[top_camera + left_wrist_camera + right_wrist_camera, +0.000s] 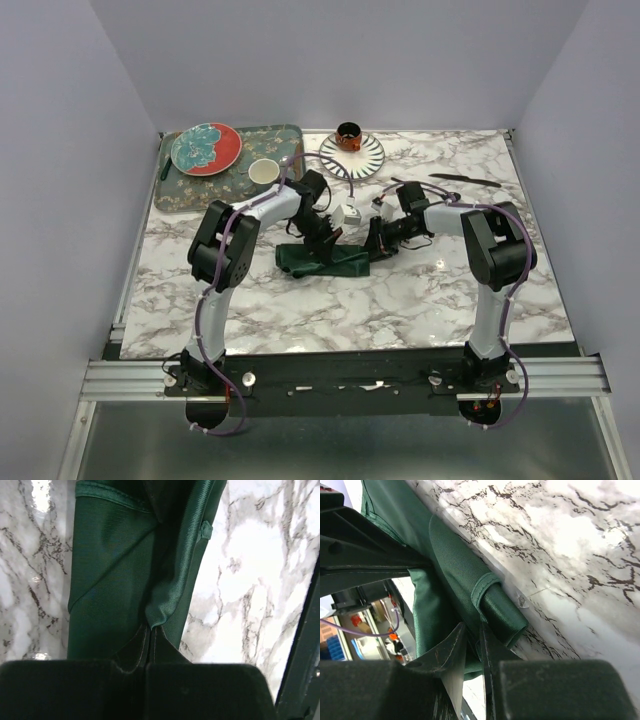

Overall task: Fold the napkin into a case and place the utensils inside
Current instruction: Fold the 2/3-rectangle-folded napkin at the center of the board.

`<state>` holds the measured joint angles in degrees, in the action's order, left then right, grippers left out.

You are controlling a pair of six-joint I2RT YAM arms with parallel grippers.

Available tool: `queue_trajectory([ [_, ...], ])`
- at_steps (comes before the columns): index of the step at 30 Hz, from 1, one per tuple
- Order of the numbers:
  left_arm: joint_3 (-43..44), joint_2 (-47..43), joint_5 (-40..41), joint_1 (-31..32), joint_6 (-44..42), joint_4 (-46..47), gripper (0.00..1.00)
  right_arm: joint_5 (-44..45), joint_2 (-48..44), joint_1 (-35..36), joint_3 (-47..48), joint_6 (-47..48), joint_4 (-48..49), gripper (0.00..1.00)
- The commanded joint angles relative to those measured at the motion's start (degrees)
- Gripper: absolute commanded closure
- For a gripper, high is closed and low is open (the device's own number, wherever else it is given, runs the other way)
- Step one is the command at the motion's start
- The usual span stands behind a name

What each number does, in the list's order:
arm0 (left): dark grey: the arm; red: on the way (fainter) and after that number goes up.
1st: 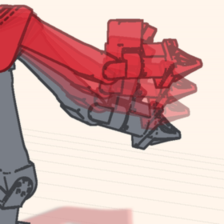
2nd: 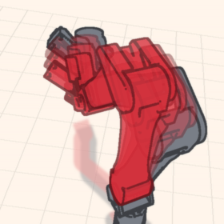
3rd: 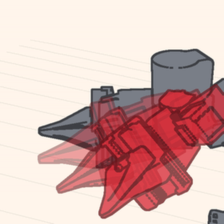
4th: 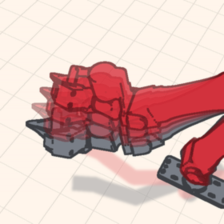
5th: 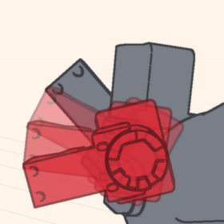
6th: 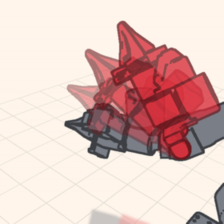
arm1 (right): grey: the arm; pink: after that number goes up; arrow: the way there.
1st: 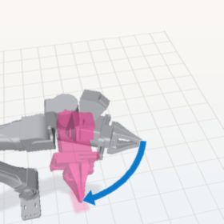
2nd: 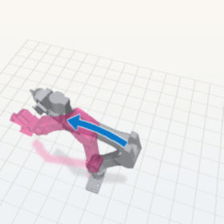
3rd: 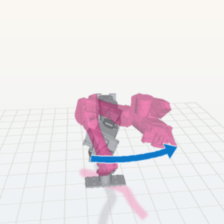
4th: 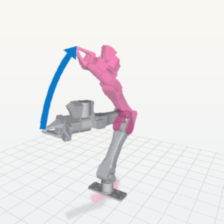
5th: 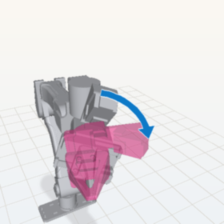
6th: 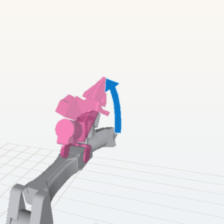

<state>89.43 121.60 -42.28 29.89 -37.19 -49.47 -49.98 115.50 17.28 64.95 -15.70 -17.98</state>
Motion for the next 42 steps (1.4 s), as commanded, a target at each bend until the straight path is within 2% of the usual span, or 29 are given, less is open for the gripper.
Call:
queue_trajectory([
  [1, -2.0, -0.2, -6.1, -0.1, 3.3, -1.5, 1.00, 8.4, 2.2, 0.0, -0.6, 6.3, -5.0, 0.74],
  [8, -6.9, -4.0, -10.0, 1.0, 8.4, -0.2, 1.00, 6.6, 0.8, 0.2, 0.5, 9.6, -7.9, 0.74],
  [14, -5.3, -3.9, -10.8, -0.4, 13.2, 1.5, 1.00, 7.8, 1.7, 0.2, 2.6, 11.2, -11.6, 0.74],
  [22, -2.1, -0.8, -11.3, -2.8, 13.1, -0.2, 1.00, 8.1, 3.6, 0.2, 4.1, 11.9, -12.3, 0.74],
  [33, 2.2, 5.9, -11.6, -5.0, 17.7, -0.2, 1.00, 7.8, 3.0, 0.2, 5.6, 13.2, -13.4, 0.73],
  [42, 2.3, 7.9, -10.3, -5.1, 18.8, -0.5, 1.00, 8.0, -2.9, 0.2, 8.4, 13.9, -17.3, 0.63],
])
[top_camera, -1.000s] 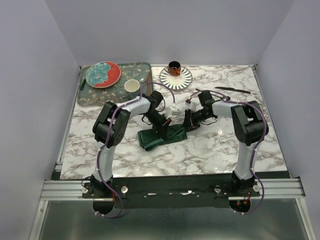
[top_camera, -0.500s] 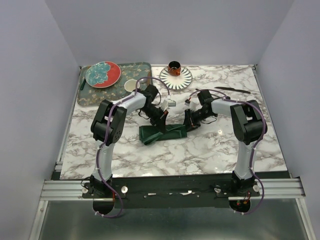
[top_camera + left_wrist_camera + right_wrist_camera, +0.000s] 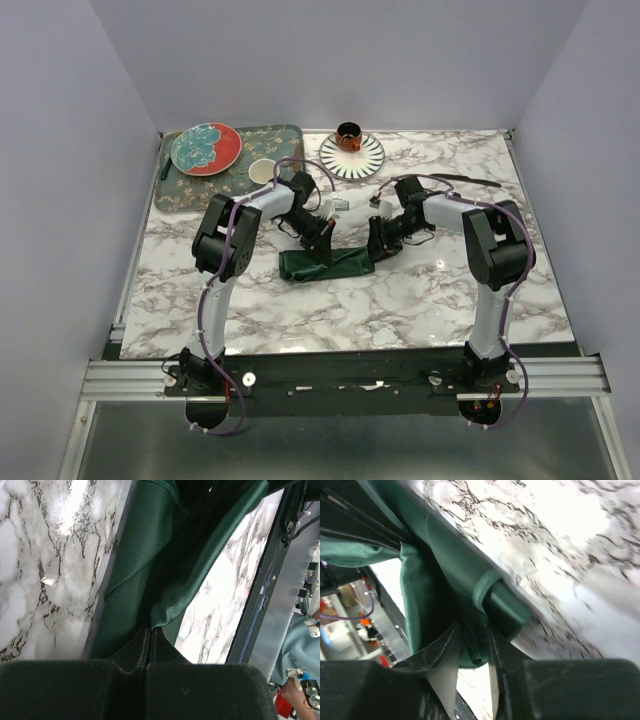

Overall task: Fold the napkin into a case and place the utensils inside
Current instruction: Fold the 2/3-rectangle-folded napkin at the center of the board.

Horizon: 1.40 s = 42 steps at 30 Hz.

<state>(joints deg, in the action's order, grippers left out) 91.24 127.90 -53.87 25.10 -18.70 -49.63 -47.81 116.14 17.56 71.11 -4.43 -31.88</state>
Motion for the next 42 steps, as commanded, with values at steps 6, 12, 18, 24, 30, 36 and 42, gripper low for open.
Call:
queue_trajectory([
  [6, 0.2, 1.6, 1.1, -0.2, 0.0, -0.6, 1.00, 7.2, -7.8, -0.7, 5.2, 3.8, -7.0, 0.57],
  [12, 0.8, 2.2, 0.6, -0.4, 0.7, -0.7, 1.00, 4.0, -10.4, -0.9, 5.3, 6.8, -6.8, 0.53],
  [18, 1.1, 3.0, -0.1, -0.3, 1.2, -0.8, 1.00, 2.4, -8.4, 0.7, 4.6, 7.2, -6.2, 0.48],
  [24, 1.2, 3.1, -0.1, -0.4, 1.0, -0.9, 1.00, 4.1, -4.7, 2.6, 5.7, 7.1, -5.0, 0.48],
  [30, 1.1, 3.0, -0.1, -0.6, 0.8, -1.0, 1.00, 9.0, -0.5, 3.0, 6.9, 4.7, -4.2, 0.58],
  [36, 1.0, 1.7, -1.5, -1.4, 1.1, -0.5, 0.96, 12.2, 1.4, 2.9, 6.8, 4.6, -4.5, 0.88],
  [42, 0.2, -4.6, -1.8, -3.3, 3.0, 4.2, 0.57, 15.0, 3.4, 2.9, 6.8, 4.6, -5.4, 0.99],
])
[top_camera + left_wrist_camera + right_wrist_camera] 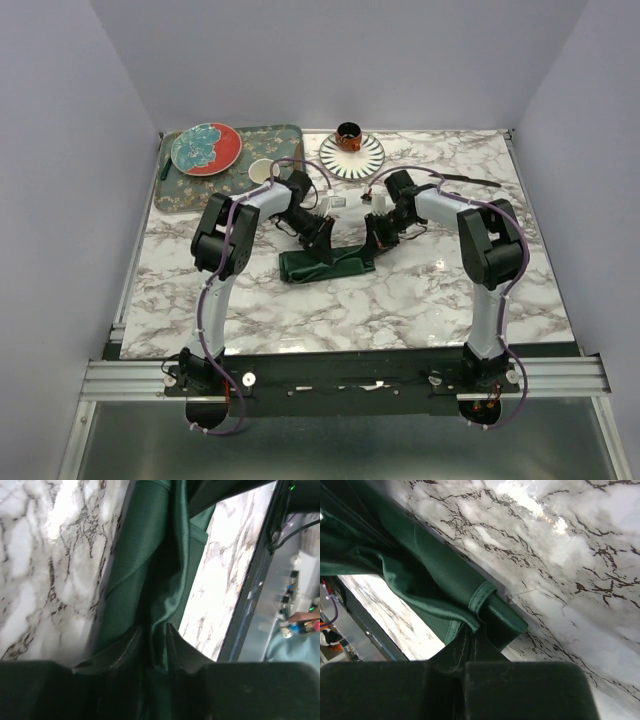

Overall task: Fold the napkin into a case and place the utensils inside
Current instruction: Fold the 2/3-rectangle-folded napkin at the center of the board.

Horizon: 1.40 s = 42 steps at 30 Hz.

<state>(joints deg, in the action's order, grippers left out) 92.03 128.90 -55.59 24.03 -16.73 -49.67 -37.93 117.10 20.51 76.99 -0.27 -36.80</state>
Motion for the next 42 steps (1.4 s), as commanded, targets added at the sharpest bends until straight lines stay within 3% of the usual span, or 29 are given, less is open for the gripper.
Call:
queue_trajectory([
  [1, -0.9, -8.0, 0.2, -3.1, 1.2, 4.9, 0.54, 5.6, 2.5, 0.0, 1.0, 0.4, -0.6, 0.99],
  [3, -2.0, -10.7, 1.4, -3.8, 0.8, 7.3, 0.45, 5.6, 2.6, 0.0, 0.9, 0.4, -0.6, 0.99],
  [4, -5.5, -18.6, 5.4, -4.9, -1.7, 9.8, 0.39, 5.9, 2.9, 0.1, 0.9, -1.0, -0.8, 0.99],
  [6, -10.4, -25.1, 9.3, -5.0, -4.7, 12.7, 0.35, 5.9, 2.9, 0.0, 0.8, -1.0, -0.8, 0.99],
  [11, -22.3, -35.9, 17.1, -2.9, -12.4, 14.5, 0.15, 5.5, 3.1, 0.1, 1.0, -0.9, -0.9, 0.99],
  [12, -23.7, -38.3, 18.2, -2.7, -13.7, 15.0, 0.01, 5.5, 3.0, 0.0, 1.0, -0.9, -1.1, 0.99],
  [16, -29.4, -42.6, 23.5, 0.0, -20.4, 15.6, 0.01, 5.4, 3.0, 0.0, 0.8, -0.7, -1.1, 0.99],
  [20, -33.1, -44.3, 28.6, 4.1, -26.0, 16.2, 0.09, 5.4, 3.0, 0.0, 0.9, -0.5, -1.1, 0.99],
  [27, -33.4, -40.4, 33.6, 7.4, -25.9, 18.7, 0.21, 5.1, 3.2, 0.0, 1.1, -0.3, -1.5, 0.99],
  [31, -30.2, -35.8, 34.3, 6.1, -22.3, 18.5, 0.33, 5.2, 3.1, 0.0, 1.1, 1.4, -1.8, 0.99],
  [38, -24.9, -29.8, 32.4, 3.1, -20.3, 15.2, 0.66, 5.2, 3.6, 0.1, 1.8, 2.1, -2.2, 0.99],
  [42, -23.1, -26.7, 29.8, 1.6, -18.8, 13.5, 0.70, 5.3, 3.8, 0.1, 1.9, 2.3, -2.2, 0.99],
])
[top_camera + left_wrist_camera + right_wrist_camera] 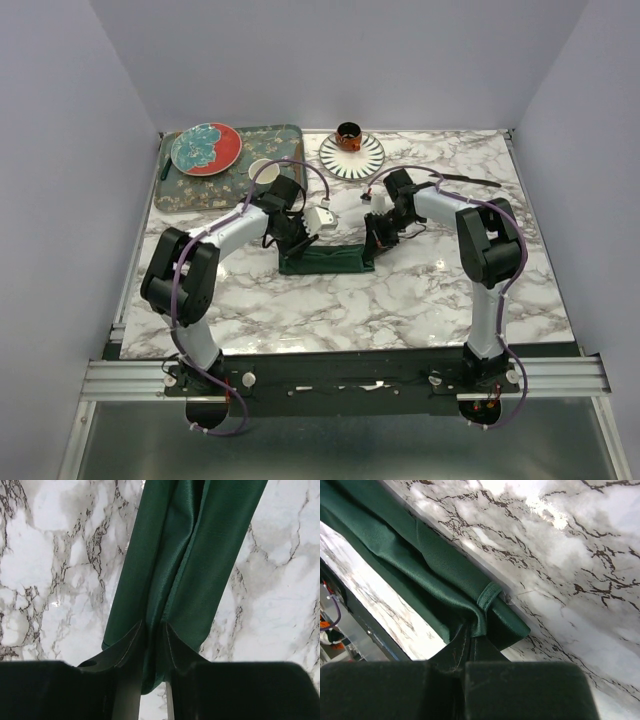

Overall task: Fold the napkin into a case and place the utensils inside
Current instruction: Fold the 2/3-rectangle-folded napkin at the center of the board, then smooth out the smaller rectangle-folded napkin at the center of the board.

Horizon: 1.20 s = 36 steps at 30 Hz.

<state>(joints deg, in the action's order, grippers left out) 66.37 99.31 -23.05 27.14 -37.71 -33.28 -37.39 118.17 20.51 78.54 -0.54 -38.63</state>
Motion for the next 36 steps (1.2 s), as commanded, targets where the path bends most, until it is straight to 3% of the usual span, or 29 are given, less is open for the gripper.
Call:
queue_trajectory([
  [1, 2.7, 4.4, -2.9, -2.0, 2.5, -2.8, 0.70, 4.9, 2.7, 0.0, 0.4, 2.5, -0.5, 0.99],
  [4, 3.2, 6.8, -3.8, -3.0, 4.3, -2.7, 0.68, 4.9, 2.9, 0.0, 0.6, 2.6, -0.7, 0.99],
  [9, 3.3, 7.2, -4.5, -4.9, 8.6, -0.6, 0.49, 4.9, 2.8, 0.0, 0.4, 2.9, -0.7, 0.99],
  [14, 3.0, 0.3, -12.3, -9.7, 18.8, 5.1, 0.27, 4.9, 2.9, 0.0, 0.2, 3.2, -0.7, 0.99],
  [19, 1.7, -8.8, -21.6, -13.6, 27.9, 10.3, 0.13, 5.0, 2.7, 0.0, 0.0, 3.3, -0.6, 0.99],
  [22, -1.0, -10.5, -27.7, -13.1, 34.4, 12.4, 0.29, 5.0, 2.7, 0.0, 0.2, 3.3, -0.7, 0.99],
  [23, -2.0, -10.5, -28.7, -12.6, 36.8, 13.6, 0.41, 4.8, 2.7, 0.0, 0.2, 3.3, -0.7, 0.99],
  [25, -5.4, -9.1, -33.1, -11.7, 43.4, 17.6, 0.53, 4.7, 2.7, 0.0, 0.2, 3.2, -0.7, 0.99],
  [26, -7.9, -8.5, -34.1, -10.7, 45.1, 19.2, 0.64, 4.6, 2.7, 0.0, 0.2, 3.0, -0.7, 0.99],
  [29, -13.0, -5.4, -36.1, -9.9, 55.3, 29.3, 0.78, 4.7, 2.7, 0.0, 0.1, 3.4, -0.8, 0.99],
  [30, -13.6, -4.4, -36.5, -9.9, 57.6, 34.5, 0.79, 4.7, 2.6, 0.0, 0.1, 3.5, -0.9, 0.99],
  [36, -13.6, 3.9, -35.4, -10.0, 66.4, 44.6, 0.82, 4.4, 3.0, 0.0, 0.6, 3.9, -1.2, 0.99],
])
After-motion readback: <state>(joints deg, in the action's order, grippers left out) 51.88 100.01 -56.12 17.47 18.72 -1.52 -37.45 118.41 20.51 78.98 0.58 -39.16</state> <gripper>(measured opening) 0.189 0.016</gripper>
